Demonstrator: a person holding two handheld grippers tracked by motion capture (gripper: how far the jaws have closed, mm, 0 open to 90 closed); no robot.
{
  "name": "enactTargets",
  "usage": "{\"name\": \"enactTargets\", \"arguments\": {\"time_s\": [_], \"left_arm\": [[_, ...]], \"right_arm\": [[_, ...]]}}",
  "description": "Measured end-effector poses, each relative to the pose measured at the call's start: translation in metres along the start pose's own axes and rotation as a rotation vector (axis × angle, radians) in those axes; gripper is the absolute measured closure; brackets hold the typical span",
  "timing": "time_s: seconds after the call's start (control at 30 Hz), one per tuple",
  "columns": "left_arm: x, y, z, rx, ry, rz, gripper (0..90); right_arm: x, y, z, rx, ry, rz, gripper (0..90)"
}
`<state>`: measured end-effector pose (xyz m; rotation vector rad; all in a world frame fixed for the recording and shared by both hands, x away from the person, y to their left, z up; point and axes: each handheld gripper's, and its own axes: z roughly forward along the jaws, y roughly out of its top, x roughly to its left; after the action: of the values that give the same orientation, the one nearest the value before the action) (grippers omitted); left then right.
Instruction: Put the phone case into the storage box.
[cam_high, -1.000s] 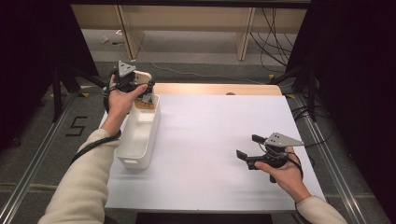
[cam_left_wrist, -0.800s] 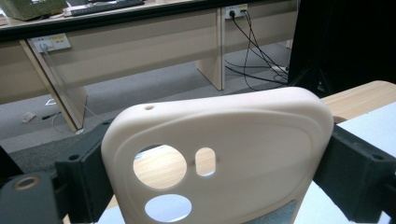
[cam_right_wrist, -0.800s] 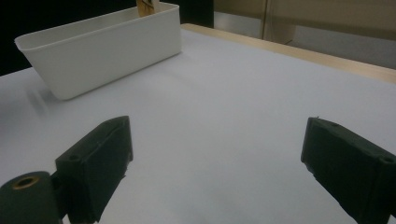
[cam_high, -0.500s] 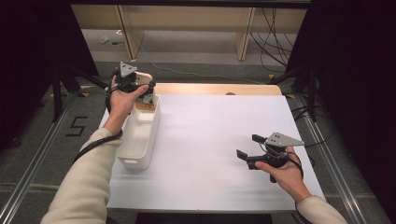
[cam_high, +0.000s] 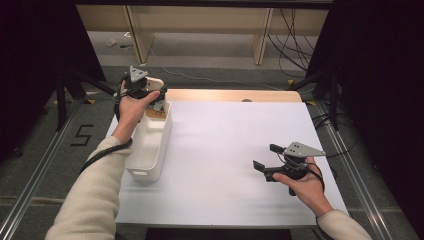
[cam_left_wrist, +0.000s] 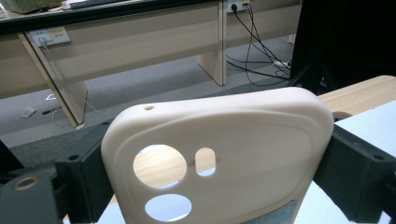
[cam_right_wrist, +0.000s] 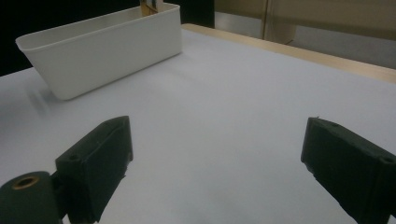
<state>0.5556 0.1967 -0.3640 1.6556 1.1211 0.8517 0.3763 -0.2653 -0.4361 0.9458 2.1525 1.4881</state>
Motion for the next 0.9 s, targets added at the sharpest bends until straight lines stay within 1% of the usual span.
{"name": "enactTargets", "arguments": {"time_s": [0.43, 0.53, 0.6, 0.77, 0.9], "left_arm": [[-0.0001, -0.0019, 0.0027, 0.011, 0.007, 0.004, 9.7], [-0.0001, -0.0027, 0.0039, 0.014, 0.011, 0.015, 9.7], [-0.0003, -0.0033, 0.0045, 0.015, 0.012, 0.011, 9.6], [-0.0004, -0.0042, 0.0057, 0.022, 0.017, 0.024, 9.6], [-0.0004, -0.0047, 0.0067, 0.024, 0.016, 0.025, 9.5]], "right_arm": [[0.0001, 0.0002, -0.0001, -0.003, 0.0, -0.001, 9.7], [0.0, 0.0006, -0.0004, -0.008, 0.0, -0.002, 9.6], [0.0, 0.0006, -0.0005, -0.007, 0.0, -0.003, 9.6], [0.0001, 0.0005, -0.0006, -0.007, 0.002, -0.003, 9.6], [0.0, 0.0004, -0.0004, -0.007, 0.002, -0.003, 9.6]]}}
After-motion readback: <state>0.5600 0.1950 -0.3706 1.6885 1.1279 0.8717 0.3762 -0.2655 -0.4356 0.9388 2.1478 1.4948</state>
